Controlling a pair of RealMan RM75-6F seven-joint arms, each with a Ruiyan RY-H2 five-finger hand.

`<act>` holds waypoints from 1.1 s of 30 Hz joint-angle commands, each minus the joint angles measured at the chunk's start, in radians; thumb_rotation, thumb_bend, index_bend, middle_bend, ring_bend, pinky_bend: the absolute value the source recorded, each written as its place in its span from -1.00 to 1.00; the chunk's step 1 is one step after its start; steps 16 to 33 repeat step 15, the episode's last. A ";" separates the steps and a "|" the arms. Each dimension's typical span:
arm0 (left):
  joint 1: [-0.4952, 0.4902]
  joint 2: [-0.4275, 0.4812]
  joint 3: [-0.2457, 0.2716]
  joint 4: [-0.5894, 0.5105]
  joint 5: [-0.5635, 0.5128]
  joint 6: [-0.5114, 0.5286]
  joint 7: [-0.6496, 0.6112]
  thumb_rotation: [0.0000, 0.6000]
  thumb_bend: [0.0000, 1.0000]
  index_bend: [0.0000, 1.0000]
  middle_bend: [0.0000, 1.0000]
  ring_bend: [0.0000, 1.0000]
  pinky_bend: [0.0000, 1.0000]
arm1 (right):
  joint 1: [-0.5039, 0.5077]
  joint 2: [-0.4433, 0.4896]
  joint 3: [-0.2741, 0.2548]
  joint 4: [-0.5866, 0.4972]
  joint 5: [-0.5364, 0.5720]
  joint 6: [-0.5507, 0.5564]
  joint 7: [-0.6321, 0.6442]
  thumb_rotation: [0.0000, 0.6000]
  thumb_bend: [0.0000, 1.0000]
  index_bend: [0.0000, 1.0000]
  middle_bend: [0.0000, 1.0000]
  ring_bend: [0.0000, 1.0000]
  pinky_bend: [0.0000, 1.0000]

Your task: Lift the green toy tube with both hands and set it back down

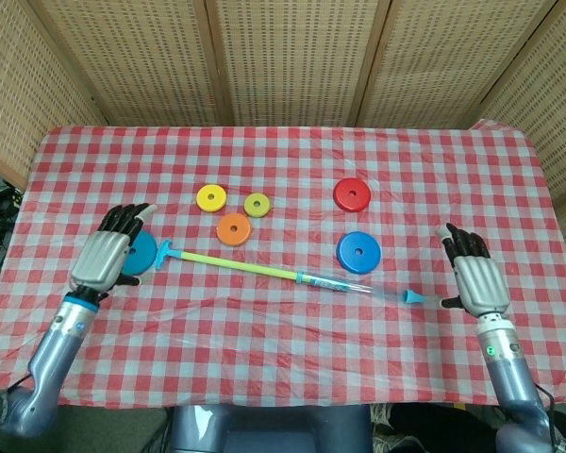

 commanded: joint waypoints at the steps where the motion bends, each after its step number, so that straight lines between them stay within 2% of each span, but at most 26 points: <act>1: 0.205 -0.076 0.121 0.185 0.233 0.268 -0.108 1.00 -0.85 -0.93 -1.00 -1.00 -1.00 | -0.133 -0.009 -0.093 0.120 -0.190 0.164 0.172 1.00 -0.57 -0.98 -1.00 -1.00 -1.00; 2: 0.246 -0.087 0.151 0.203 0.248 0.299 -0.116 1.00 -0.84 -0.94 -1.00 -1.00 -1.00 | -0.169 -0.016 -0.117 0.147 -0.230 0.214 0.201 1.00 -0.59 -0.99 -1.00 -1.00 -1.00; 4: 0.280 -0.093 0.166 0.238 0.275 0.330 -0.108 1.00 -0.85 -0.97 -1.00 -1.00 -1.00 | -0.201 -0.035 -0.131 0.203 -0.280 0.265 0.230 1.00 -0.60 -0.99 -1.00 -1.00 -1.00; 9: 0.320 -0.082 0.159 0.252 0.287 0.353 -0.115 1.00 -0.85 -1.00 -1.00 -1.00 -1.00 | -0.221 -0.029 -0.126 0.224 -0.305 0.287 0.209 1.00 -0.64 -1.00 -1.00 -1.00 -1.00; 15: 0.330 -0.063 0.136 0.254 0.263 0.302 -0.150 1.00 -0.84 -1.00 -1.00 -1.00 -1.00 | -0.228 -0.014 -0.113 0.212 -0.302 0.262 0.252 1.00 -0.64 -1.00 -1.00 -1.00 -1.00; 33: 0.330 -0.063 0.136 0.254 0.263 0.302 -0.150 1.00 -0.84 -1.00 -1.00 -1.00 -1.00 | -0.228 -0.014 -0.113 0.212 -0.302 0.262 0.252 1.00 -0.64 -1.00 -1.00 -1.00 -1.00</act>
